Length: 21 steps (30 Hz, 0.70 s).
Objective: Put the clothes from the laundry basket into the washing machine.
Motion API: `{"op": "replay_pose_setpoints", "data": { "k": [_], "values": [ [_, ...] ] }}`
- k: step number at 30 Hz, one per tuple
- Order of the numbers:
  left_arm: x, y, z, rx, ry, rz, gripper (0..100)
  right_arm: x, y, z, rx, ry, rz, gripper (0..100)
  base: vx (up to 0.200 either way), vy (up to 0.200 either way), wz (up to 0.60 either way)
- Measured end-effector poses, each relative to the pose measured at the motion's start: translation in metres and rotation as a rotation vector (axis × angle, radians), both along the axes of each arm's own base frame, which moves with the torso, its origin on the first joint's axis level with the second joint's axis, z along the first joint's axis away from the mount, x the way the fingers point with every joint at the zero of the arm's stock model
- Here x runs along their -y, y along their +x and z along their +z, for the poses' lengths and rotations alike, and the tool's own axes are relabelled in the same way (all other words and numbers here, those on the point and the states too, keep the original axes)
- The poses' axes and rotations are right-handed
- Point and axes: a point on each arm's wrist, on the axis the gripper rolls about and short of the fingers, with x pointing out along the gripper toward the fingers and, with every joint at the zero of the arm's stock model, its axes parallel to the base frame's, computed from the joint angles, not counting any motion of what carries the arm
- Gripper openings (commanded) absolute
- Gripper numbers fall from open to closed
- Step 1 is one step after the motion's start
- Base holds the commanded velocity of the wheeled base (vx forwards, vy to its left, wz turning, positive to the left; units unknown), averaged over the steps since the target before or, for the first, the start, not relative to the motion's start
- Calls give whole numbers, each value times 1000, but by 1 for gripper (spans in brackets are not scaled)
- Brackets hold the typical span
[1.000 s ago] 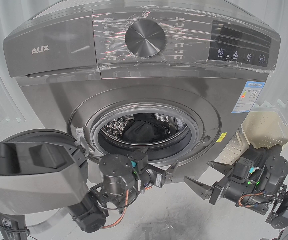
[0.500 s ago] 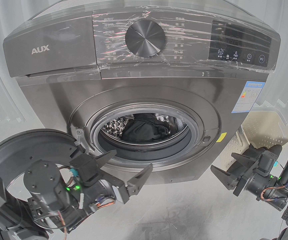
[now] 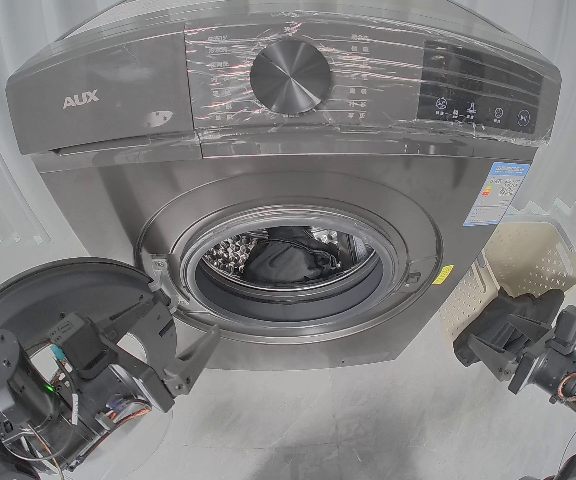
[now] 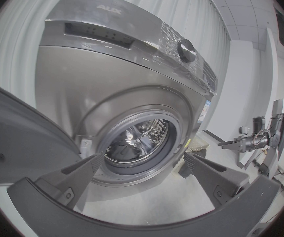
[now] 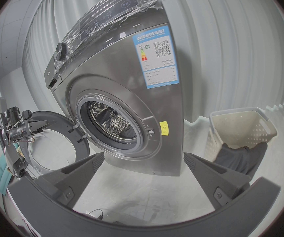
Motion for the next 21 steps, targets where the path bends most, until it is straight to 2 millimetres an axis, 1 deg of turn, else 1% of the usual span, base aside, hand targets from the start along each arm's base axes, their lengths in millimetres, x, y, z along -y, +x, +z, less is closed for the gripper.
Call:
{"op": "replay_pose_setpoints", "data": {
  "k": [4, 9, 16, 21],
  "values": [
    [-16, -3, -1, 16, 24, 59, 100, 10, -13, 3, -7, -6, -28, 100, -200, 0, 0],
    [-29, -9, 4, 38, 50, 102, 100, 23, -32, 5, -7, -13, -70, 100, -200, 0, 0],
    [-51, -29, 11, 55, 84, 153, 100, 41, -59, 8, 53, -18, -147, 100, -200, 0, 0],
    [-67, -46, 11, 36, 108, 184, 100, 49, -77, 9, 114, -11, -188, 100, -200, 0, 0]
  ]
}}
